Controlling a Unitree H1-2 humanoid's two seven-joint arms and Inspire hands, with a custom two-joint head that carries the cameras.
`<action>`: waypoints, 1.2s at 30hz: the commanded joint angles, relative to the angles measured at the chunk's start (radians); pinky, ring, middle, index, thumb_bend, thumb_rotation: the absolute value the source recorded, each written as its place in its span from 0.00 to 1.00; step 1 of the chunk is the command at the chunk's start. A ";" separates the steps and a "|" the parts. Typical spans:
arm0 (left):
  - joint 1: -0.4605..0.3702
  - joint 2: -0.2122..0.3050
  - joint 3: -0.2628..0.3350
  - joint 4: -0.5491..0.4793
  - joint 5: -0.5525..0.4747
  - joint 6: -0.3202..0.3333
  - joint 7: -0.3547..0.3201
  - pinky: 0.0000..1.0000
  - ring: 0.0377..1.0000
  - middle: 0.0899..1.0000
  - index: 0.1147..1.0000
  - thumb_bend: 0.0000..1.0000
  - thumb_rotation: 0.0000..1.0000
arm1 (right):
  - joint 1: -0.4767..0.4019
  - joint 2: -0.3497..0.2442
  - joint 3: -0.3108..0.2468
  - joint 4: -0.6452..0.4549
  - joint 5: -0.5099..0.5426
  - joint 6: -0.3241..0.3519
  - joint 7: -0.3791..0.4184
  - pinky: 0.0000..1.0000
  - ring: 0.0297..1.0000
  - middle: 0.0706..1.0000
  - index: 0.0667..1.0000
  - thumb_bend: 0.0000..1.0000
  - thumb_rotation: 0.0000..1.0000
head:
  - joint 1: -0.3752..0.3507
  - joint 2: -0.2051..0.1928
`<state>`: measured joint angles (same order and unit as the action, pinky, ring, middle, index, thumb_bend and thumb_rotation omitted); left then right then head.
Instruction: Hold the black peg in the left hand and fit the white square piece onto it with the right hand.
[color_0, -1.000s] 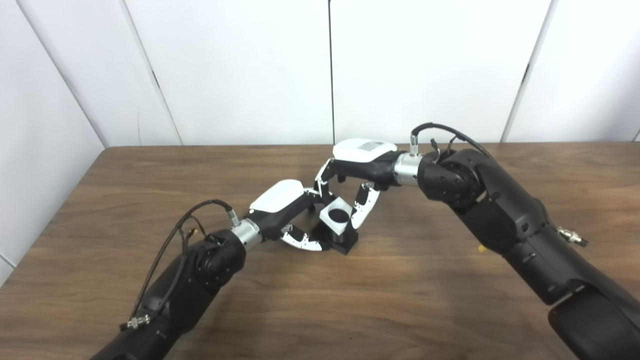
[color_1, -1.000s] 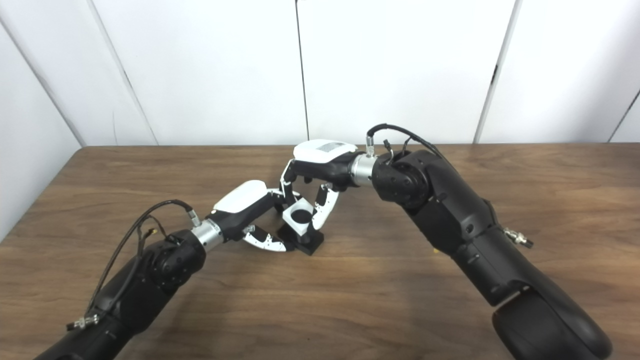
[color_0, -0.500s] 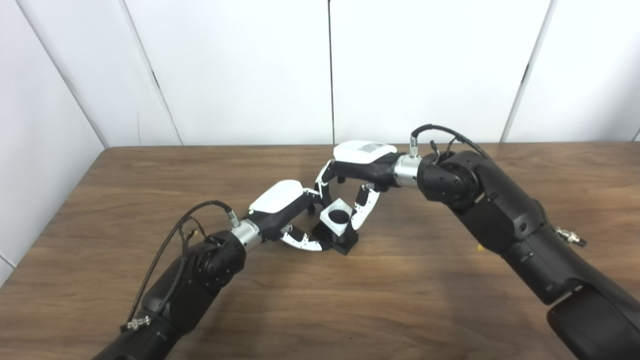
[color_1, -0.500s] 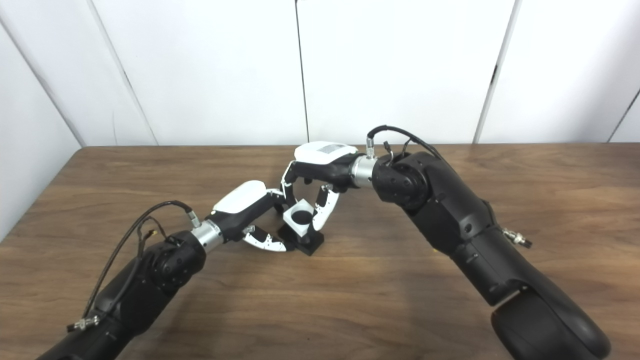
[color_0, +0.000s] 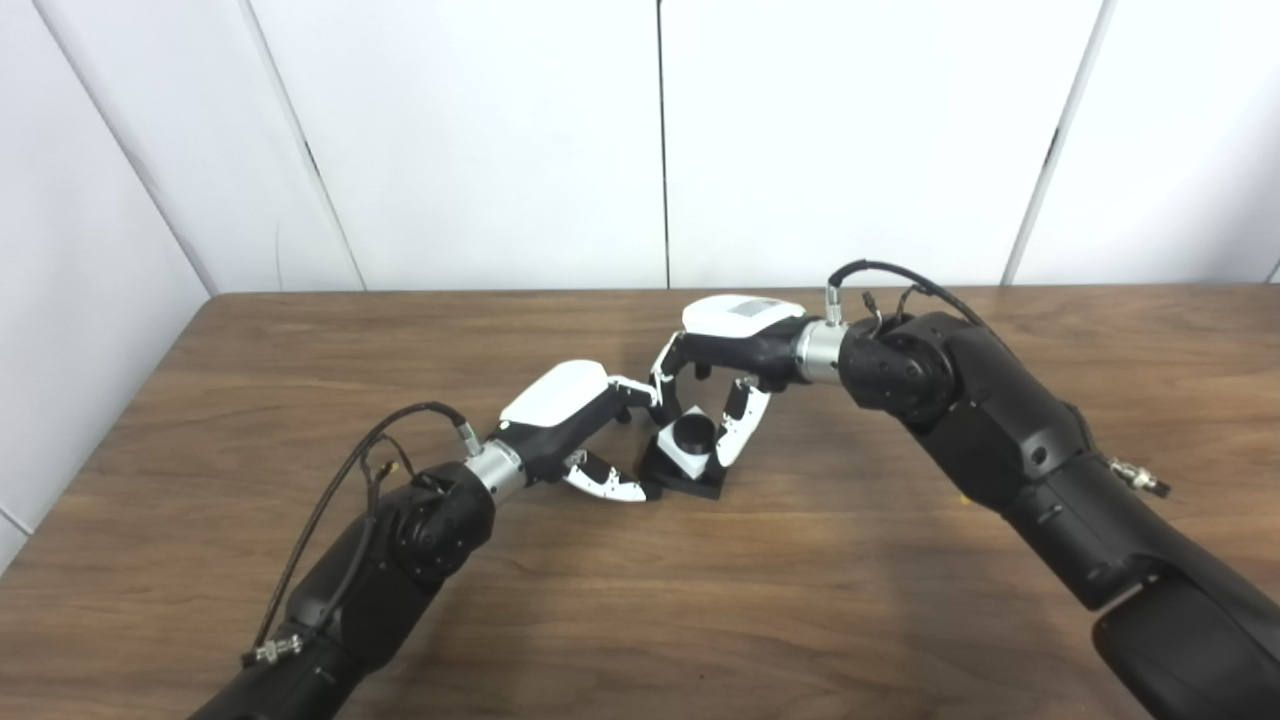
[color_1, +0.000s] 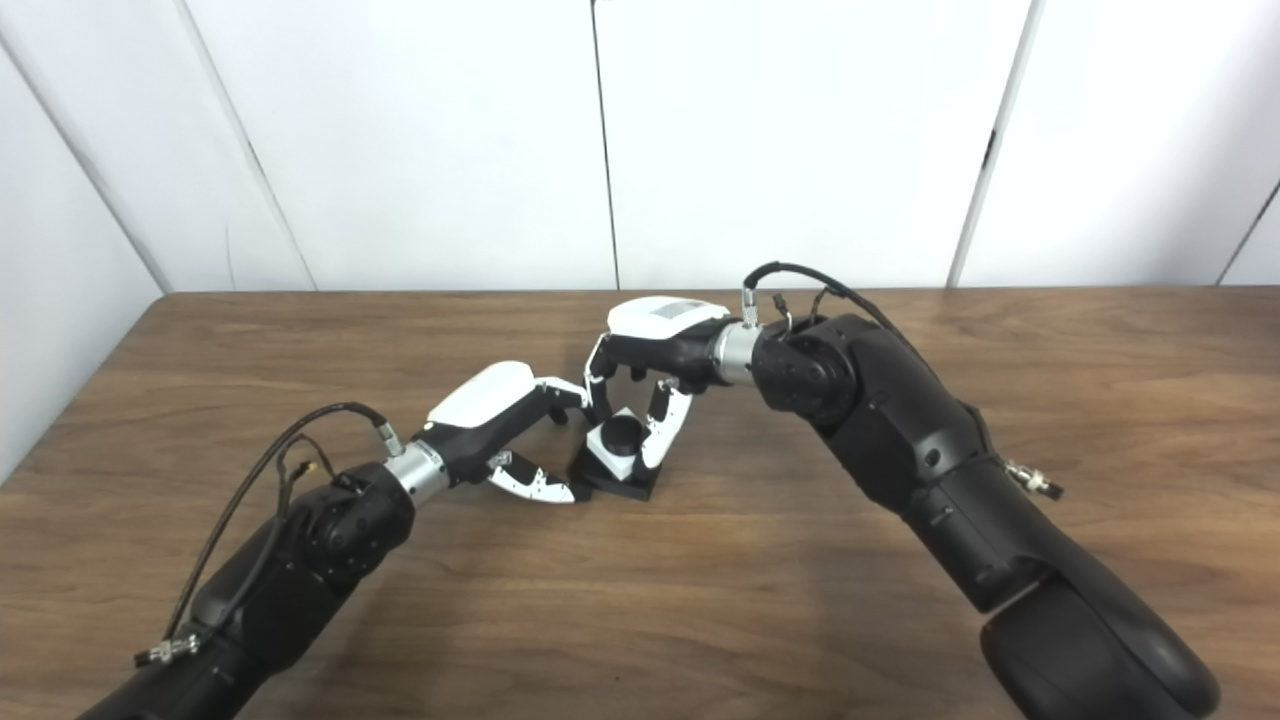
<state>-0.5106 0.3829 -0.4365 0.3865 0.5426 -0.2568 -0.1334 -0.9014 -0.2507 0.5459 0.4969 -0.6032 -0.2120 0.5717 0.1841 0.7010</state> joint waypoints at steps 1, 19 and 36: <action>0.054 0.010 -0.034 0.051 0.055 0.097 -0.075 0.69 0.80 0.82 0.54 0.80 0.12 | -0.043 0.003 -0.015 -0.005 0.003 -0.014 -0.027 0.70 0.81 0.76 0.44 0.52 0.14 | 0.001 0.003; 0.063 -0.014 -0.025 0.065 0.089 0.077 0.021 0.62 0.74 0.77 0.51 0.80 0.16 | -0.044 -0.002 -0.021 0.015 0.013 -0.024 -0.023 0.72 0.81 0.79 0.46 0.52 0.16 | -0.002 0.006; 0.050 -0.041 -0.017 0.087 0.116 0.097 0.089 0.61 0.72 0.75 0.42 0.52 0.07 | -0.048 0.002 -0.068 0.047 0.044 -0.045 -0.069 0.75 0.82 0.81 0.82 0.99 0.50 | -0.002 -0.001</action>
<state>-0.4949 0.3264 -0.4283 0.4074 0.6109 -0.2207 0.0041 -0.8967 -0.2532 0.5000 0.5629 -0.5755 -0.2268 0.5418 0.1810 0.6995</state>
